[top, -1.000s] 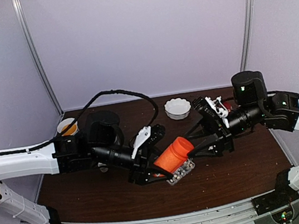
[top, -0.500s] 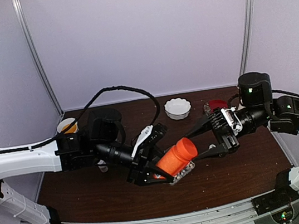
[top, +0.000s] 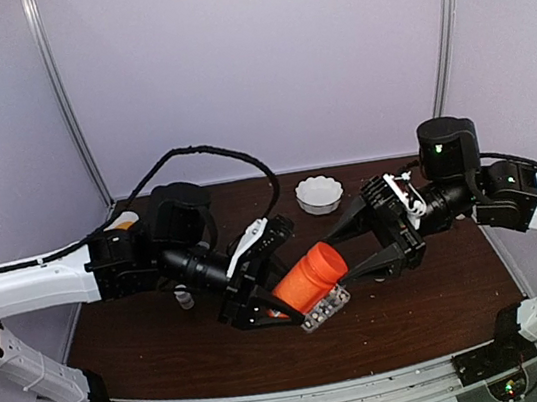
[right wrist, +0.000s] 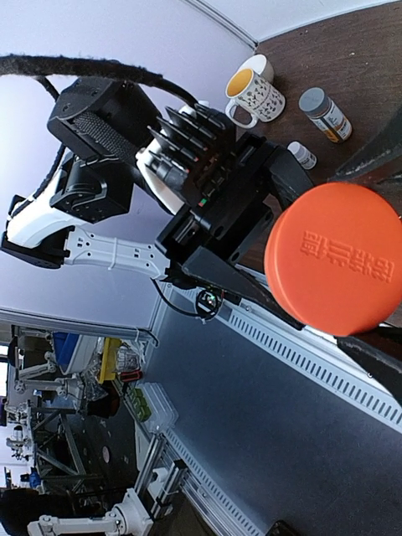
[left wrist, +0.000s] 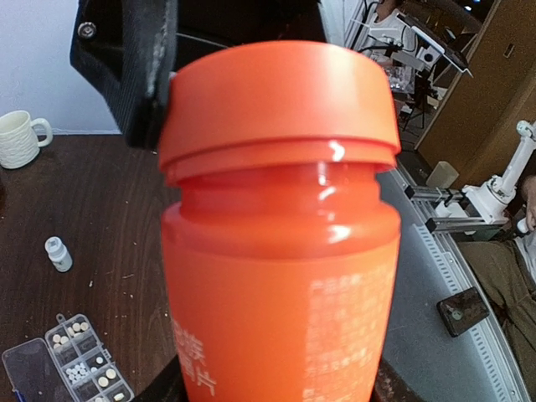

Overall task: Sort the pills into containers
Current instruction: Screw the lid of the pill bottle onto the pill bottle.

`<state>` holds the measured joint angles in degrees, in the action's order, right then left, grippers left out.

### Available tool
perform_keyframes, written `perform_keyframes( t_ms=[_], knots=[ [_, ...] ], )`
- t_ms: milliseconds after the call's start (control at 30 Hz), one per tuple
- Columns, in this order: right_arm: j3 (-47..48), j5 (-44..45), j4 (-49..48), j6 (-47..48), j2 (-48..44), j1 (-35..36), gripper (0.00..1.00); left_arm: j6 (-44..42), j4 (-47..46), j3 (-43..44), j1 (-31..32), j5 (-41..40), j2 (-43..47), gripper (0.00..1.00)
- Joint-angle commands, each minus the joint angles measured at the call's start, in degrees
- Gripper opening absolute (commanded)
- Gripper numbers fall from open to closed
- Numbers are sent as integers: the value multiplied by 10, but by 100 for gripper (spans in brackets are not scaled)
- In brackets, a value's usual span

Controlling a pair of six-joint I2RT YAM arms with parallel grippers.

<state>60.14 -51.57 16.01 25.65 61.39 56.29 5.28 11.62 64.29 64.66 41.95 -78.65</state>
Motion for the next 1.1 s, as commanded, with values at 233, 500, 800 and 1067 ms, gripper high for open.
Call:
perform_keyframes(
  t_ms=[233, 500, 800, 1067],
  knots=[
    [16, -19, 190, 118, 20, 19, 0, -35, -3, 92, -13, 9, -7, 0],
    [60, 30, 237, 235, 49, 30, 0, -17, 19, 117, -15, 56, -33, 0],
    [78, 82, 171, 140, 56, 44, 0, -19, 45, 132, -14, 26, -39, 0],
    [-10, 88, -16, -119, 23, 44, 0, -77, 37, 95, -14, -201, 11, 0]
  ],
)
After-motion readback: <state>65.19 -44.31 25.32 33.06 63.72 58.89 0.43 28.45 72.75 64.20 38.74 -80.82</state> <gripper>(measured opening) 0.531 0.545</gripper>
